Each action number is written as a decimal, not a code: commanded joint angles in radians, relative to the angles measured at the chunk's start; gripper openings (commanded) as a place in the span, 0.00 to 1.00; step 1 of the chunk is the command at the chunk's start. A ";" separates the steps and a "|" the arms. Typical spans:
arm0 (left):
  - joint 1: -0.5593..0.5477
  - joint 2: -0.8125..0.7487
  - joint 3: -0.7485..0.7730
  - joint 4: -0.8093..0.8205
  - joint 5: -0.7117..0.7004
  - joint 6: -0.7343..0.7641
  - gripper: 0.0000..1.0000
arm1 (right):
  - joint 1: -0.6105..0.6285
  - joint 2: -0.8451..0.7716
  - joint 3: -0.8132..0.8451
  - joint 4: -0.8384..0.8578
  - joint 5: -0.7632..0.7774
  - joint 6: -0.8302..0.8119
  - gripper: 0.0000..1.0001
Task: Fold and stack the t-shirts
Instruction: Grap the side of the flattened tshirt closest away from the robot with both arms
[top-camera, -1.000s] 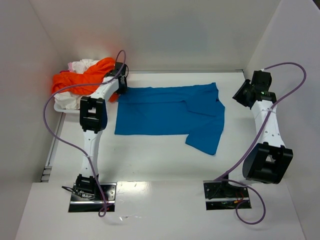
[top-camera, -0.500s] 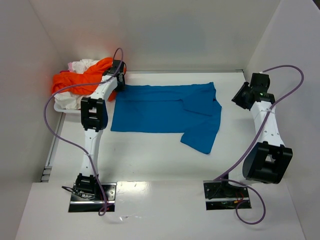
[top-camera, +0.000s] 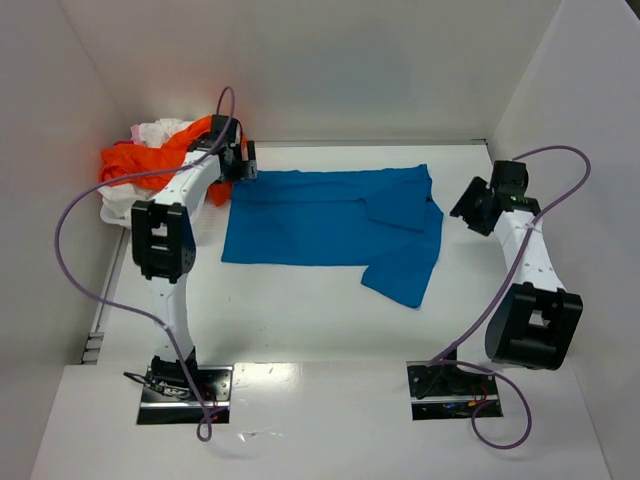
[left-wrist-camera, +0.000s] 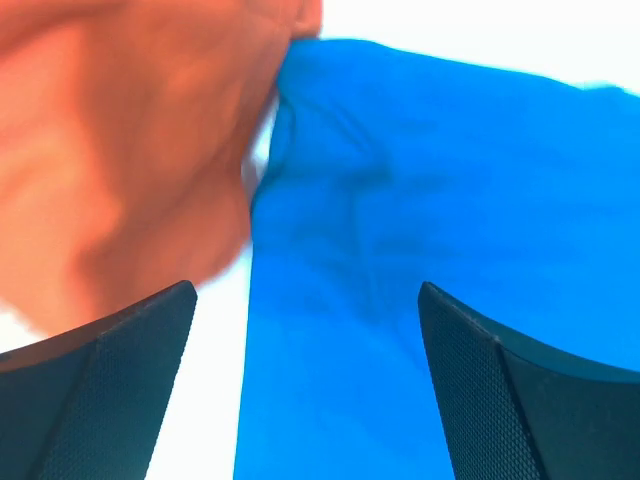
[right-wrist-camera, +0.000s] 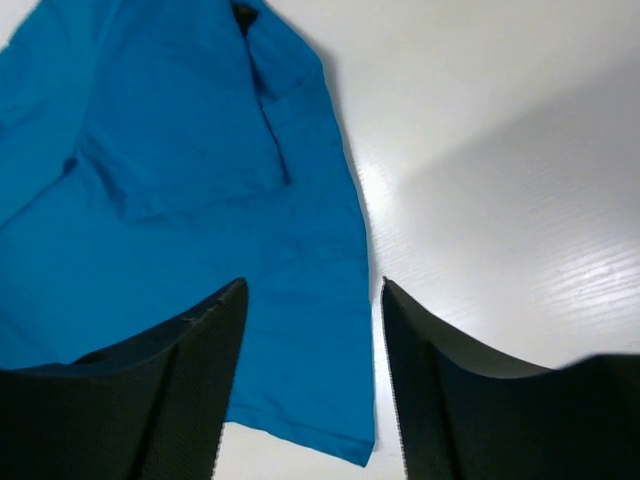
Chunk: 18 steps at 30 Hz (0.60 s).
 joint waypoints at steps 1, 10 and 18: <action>-0.032 -0.206 -0.127 0.068 -0.003 0.023 0.99 | 0.011 -0.056 -0.033 0.035 0.009 -0.015 0.65; -0.063 -0.513 -0.526 0.088 0.105 -0.045 0.99 | 0.095 0.047 -0.030 -0.002 0.067 -0.026 0.73; -0.063 -0.593 -0.712 0.051 0.054 -0.069 0.99 | 0.175 0.199 0.041 -0.109 0.150 -0.017 0.74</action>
